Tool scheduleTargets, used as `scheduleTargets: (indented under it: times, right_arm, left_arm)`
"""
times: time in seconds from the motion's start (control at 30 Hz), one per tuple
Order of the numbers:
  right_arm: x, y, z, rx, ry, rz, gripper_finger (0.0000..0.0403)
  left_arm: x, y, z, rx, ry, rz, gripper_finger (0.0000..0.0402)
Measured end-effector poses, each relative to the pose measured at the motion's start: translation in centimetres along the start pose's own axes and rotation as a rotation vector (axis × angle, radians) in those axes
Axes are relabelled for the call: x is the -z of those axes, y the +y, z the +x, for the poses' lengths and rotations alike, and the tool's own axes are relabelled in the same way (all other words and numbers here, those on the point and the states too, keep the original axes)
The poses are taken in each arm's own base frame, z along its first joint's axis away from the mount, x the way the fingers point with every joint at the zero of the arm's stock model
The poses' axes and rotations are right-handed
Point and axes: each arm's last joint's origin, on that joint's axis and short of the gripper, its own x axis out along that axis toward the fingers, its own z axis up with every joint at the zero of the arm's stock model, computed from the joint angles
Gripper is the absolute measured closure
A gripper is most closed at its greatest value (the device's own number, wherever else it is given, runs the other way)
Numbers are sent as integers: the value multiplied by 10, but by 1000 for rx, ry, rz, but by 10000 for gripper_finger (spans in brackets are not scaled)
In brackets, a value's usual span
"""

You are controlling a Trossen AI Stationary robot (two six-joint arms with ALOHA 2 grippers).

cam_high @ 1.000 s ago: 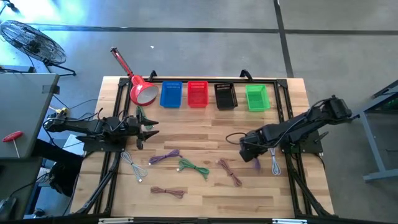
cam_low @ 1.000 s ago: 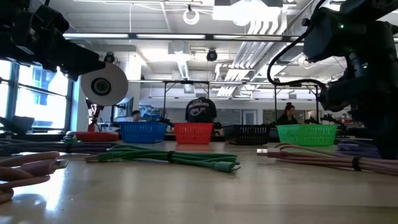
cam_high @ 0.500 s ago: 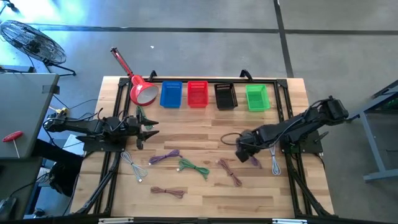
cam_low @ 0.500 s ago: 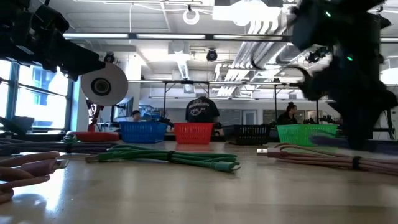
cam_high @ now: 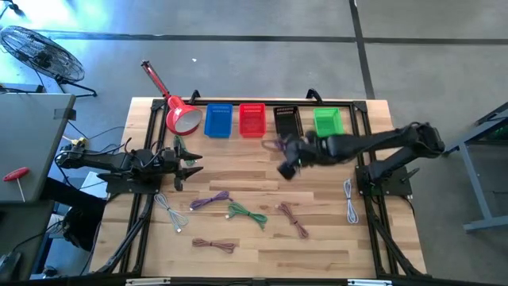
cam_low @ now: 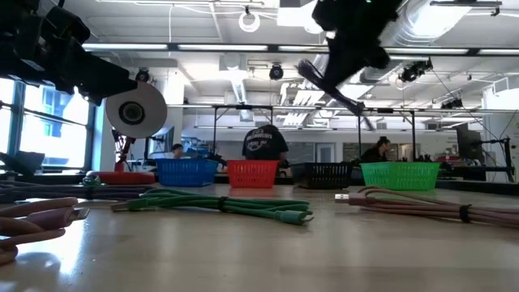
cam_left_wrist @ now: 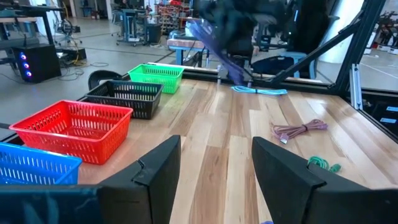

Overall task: Pick & Place USB Port
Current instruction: Put the right violet charger cable into the black bin

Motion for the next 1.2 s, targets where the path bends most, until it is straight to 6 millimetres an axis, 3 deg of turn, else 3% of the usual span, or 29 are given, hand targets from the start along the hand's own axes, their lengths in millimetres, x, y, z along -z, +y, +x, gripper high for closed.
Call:
scheduleTargets:
  times: [0.27, 0.43, 0.57, 0.87, 1.2]
  right_arm:
    - [-65, -59, 25, 24, -234, 54, 393]
    - [-76, -100, 53, 106, -206, 119, 393]
    - [-75, -119, 80, 168, -152, 150, 393]
    - [-64, -128, 136, 181, -59, 166, 393]
    - [-55, -118, 139, 242, -13, 160, 393]
  left_arm:
    - [0, 0, 0, 0, -2, -1, 207]
    - [0, 0, 0, 0, -1, 0, 207]
    - [0, 0, 0, -1, -1, 0, 207]
    - [0, 0, 0, 1, 0, 0, 207]
    - [0, 0, 0, 1, 2, 0, 207]
